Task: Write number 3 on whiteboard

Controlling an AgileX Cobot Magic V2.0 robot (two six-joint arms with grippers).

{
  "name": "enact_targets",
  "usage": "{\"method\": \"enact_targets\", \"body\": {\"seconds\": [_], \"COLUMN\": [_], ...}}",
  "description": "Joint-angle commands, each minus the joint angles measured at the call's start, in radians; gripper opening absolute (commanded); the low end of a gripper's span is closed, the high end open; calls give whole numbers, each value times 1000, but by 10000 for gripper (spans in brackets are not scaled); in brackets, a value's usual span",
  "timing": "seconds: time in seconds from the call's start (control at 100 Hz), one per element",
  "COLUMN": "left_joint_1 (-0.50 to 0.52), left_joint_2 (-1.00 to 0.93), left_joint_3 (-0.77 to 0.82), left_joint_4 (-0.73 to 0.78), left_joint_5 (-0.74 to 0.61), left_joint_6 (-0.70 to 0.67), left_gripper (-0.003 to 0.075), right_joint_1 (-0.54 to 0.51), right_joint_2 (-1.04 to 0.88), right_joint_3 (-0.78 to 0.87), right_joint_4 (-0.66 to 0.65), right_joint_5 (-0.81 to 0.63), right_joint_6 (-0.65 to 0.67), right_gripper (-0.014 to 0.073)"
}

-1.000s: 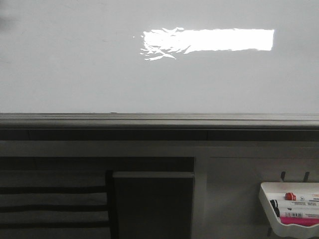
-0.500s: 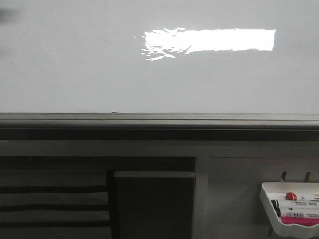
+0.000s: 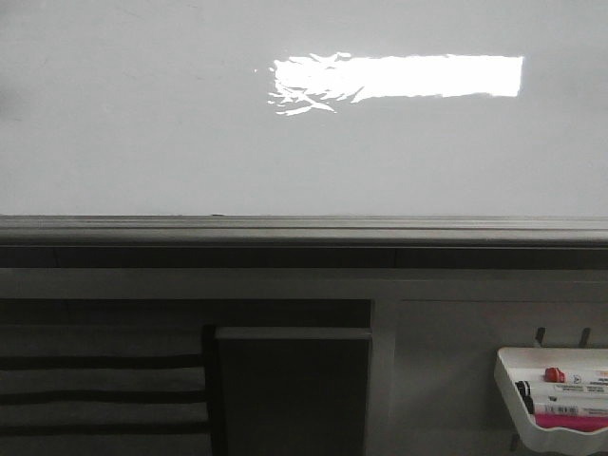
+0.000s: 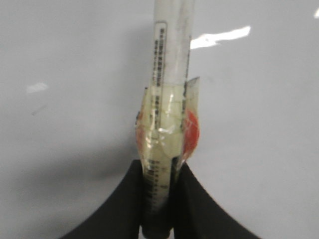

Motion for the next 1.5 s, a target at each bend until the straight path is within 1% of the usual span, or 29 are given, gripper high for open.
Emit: {"method": "enact_targets", "body": {"seconds": [0.0, 0.05, 0.16, 0.2, 0.26, 0.44, 0.58, 0.7, 0.86, 1.01, 1.36, 1.49], "left_joint_1": [-50, -84, -176, -209, -275, -475, -599, -668, -717, -724, -722, -722], "left_joint_2": [-79, -101, -121, -121, -121, -89, -44, -17, -17, -17, -19, -19], "left_joint_3": [-33, -33, -33, -33, -33, -33, -33, -33, -33, -33, -33, -33], "left_joint_4": [-48, -82, -186, -211, -225, -199, -134, -89, -83, -72, -60, -60], "left_joint_5": [98, 192, 348, 399, 453, 510, 520, 513, 481, 481, 481, 481], "left_joint_6": [128, 196, 342, 375, 395, 407, 414, 417, 418, 424, 426, 428], "left_gripper": [-19, -19, -19, -19, -19, -19, -19, -19, -19, -19, -19, -19], "right_joint_1": [42, 72, 142, 171, 214, 377, 457, 522, 600, 648, 649, 649], "right_joint_2": [71, 109, 195, 223, 275, 442, 545, 612, 659, 685, 695, 672], "right_joint_3": [-84, -111, -168, -189, -219, -314, -396, -443, -444, -444, -441, -423], "right_joint_4": [125, 172, 240, 256, 274, 274, 274, 274, 276, 278, 286, 286], "right_joint_5": [33, 69, 146, 177, 205, 278, 293, 285, 227, 173, 176, 165], "right_joint_6": [-134, -200, -370, -440, -502, -647, -664, -697, -746, -772, -780, -786], "right_gripper": [491, 491, 491, 491, 491, 491, 491, 479, 431, 407, 406, 406]}}
